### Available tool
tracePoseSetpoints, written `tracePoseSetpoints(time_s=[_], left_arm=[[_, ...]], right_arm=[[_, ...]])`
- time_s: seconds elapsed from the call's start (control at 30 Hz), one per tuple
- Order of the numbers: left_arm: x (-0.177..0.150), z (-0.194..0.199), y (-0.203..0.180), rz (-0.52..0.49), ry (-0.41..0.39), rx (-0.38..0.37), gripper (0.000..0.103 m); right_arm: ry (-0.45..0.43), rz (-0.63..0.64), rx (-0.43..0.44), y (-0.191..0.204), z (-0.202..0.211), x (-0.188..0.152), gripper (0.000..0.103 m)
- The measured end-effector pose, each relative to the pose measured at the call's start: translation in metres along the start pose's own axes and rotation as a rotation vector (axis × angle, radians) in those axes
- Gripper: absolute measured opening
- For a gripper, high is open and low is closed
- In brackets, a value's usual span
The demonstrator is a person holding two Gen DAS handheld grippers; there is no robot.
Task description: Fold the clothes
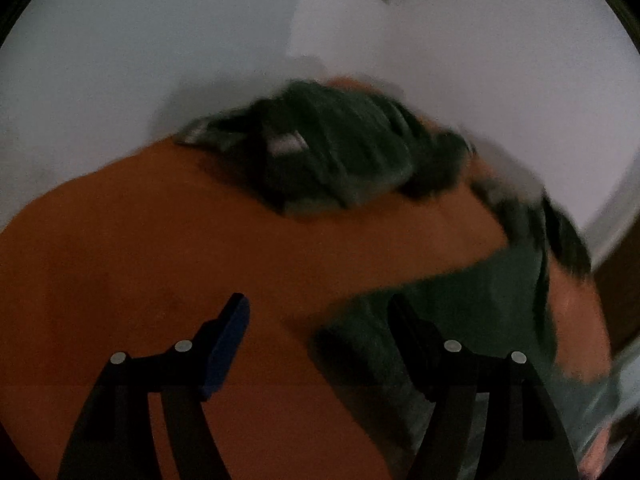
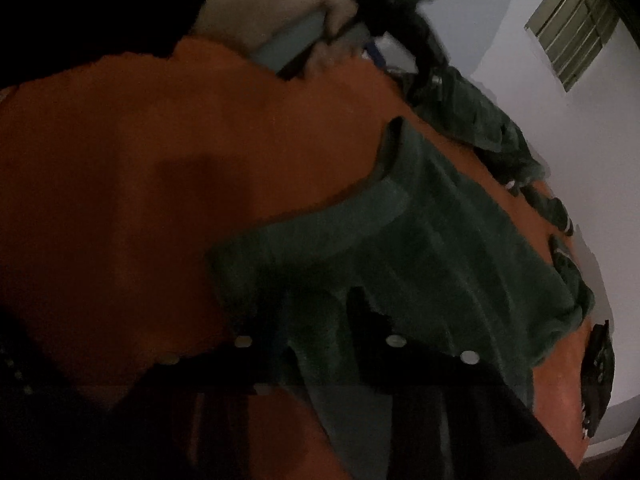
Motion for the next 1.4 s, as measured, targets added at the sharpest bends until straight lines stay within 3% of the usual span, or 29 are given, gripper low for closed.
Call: tracePoseSetpoints(time_s=[0.1,0.23,0.33,0.53,0.7,0.8,0.93,1.03,1.1,1.27,1.4], left_arm=[[0.001,-0.005,-0.01,0.043,0.022,-0.032,0.073],[-0.01,-0.028,-0.048,-0.101,0.093,0.001,0.074],[-0.025,-0.051,-0.062,-0.145,0.156,0.013,0.074],[-0.06,-0.084,-0.051,-0.188,0.269,0.098,0.074],[-0.062,-0.074,-0.042,-0.136,0.23,0.094,0.075],[-0.063,-0.074,-0.045,-0.172,0.23,0.111,0.075],[-0.062,-0.076,-0.048,-0.257,0.264,0.154,0.075],[-0.046,-0.059,-0.051,-0.295,0.235,0.186,0.074],[-0.034,-0.044,-0.056,-0.302,0.21,0.19,0.074],[-0.001,0.007,-0.091,-0.281,0.145,0.112,0.074],[0.016,0.05,-0.134,-0.299,0.117,0.028,0.074]], right_arm=[[0.042,-0.019,0.005,0.001,-0.016,-0.009,0.02],[0.05,-0.038,0.022,-0.001,-0.026,-0.014,0.02],[0.046,-0.054,0.034,-0.004,-0.026,-0.014,0.02],[0.041,-0.061,0.039,-0.006,-0.025,-0.016,0.02],[0.024,-0.086,0.016,-0.016,-0.017,-0.012,0.02],[0.02,-0.116,-0.029,-0.03,-0.014,-0.011,0.02],[0.081,-0.122,-0.077,-0.041,-0.027,-0.021,0.02],[0.094,-0.152,-0.087,-0.052,-0.02,-0.024,0.02],[0.082,-0.158,-0.13,-0.064,-0.003,-0.022,0.02],[0.055,-0.2,-0.251,-0.113,0.052,-0.012,0.02],[-0.029,-0.196,-0.424,-0.15,0.121,-0.002,0.02]])
Point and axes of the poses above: each gripper's, at about its wrist camera, not at the fingertips, and z roughly against the way its jaws point, y to its left, x to its top, the point moved 9 cm from there along -z, roughly the way its jaws point, and after that the axes turned 12 degrees about -z, right-handed, at the moved point
